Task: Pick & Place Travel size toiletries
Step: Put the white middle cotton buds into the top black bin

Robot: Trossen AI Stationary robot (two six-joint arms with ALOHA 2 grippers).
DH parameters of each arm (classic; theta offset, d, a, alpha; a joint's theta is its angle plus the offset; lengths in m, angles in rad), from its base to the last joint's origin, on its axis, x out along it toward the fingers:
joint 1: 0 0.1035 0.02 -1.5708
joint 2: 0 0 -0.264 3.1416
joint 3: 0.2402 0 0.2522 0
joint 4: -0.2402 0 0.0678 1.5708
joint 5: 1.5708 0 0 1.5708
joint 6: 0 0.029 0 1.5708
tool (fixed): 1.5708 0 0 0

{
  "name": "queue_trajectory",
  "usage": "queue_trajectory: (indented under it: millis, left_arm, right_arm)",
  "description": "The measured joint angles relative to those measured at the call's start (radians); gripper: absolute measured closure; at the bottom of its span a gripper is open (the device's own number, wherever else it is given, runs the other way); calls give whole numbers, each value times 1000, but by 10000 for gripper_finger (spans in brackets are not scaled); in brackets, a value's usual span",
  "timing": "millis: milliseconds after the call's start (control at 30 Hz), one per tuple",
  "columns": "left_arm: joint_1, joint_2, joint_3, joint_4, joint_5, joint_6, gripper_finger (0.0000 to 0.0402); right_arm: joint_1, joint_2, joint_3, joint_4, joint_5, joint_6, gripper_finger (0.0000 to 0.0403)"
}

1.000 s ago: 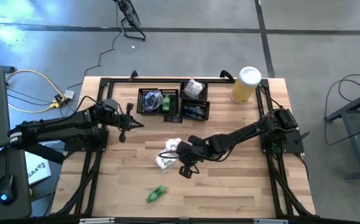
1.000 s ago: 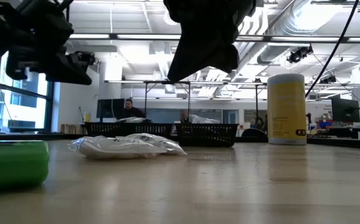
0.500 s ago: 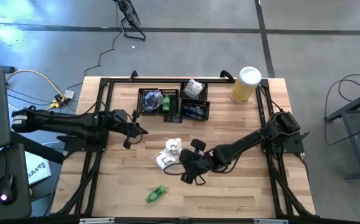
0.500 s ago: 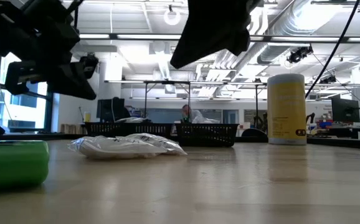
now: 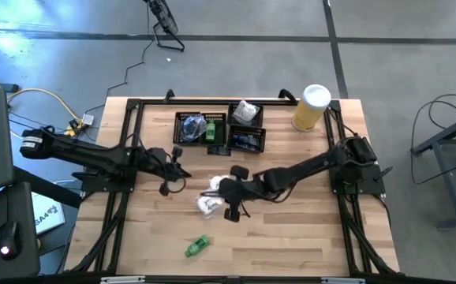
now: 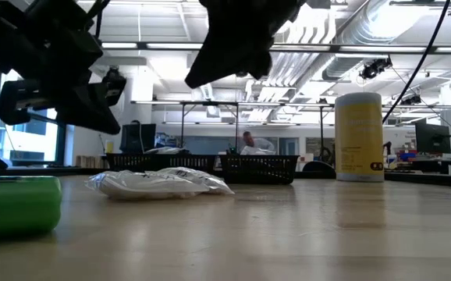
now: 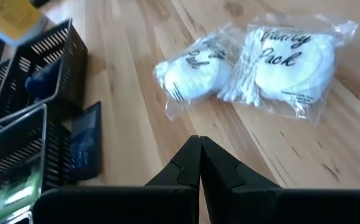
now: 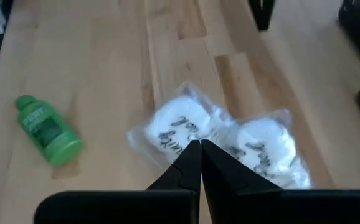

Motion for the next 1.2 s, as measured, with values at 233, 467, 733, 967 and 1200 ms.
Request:
queue_trajectory:
  millis: [233, 467, 733, 967, 1200]
  left_arm:
    - [-54, 33, 0, 6, -94, -14, 401]
    - [-54, 33, 0, 14, -101, -18, 401]
    - [-54, 33, 0, 14, -183, -18, 401]
    - [-54, 33, 0, 14, -185, -18, 401]
    - [-54, 33, 0, 13, -185, -18, 401]
  right_arm:
    - [-62, 0, -146, 308, -237, -60, 399]
    - [-108, -1, -336, 626, -251, -35, 399]
    - [-113, -2, -388, 738, -253, -165, 399]
    - [-147, -59, -389, 650, -309, -278, 399]
    - [-180, -162, -428, 607, -304, -326, 399]
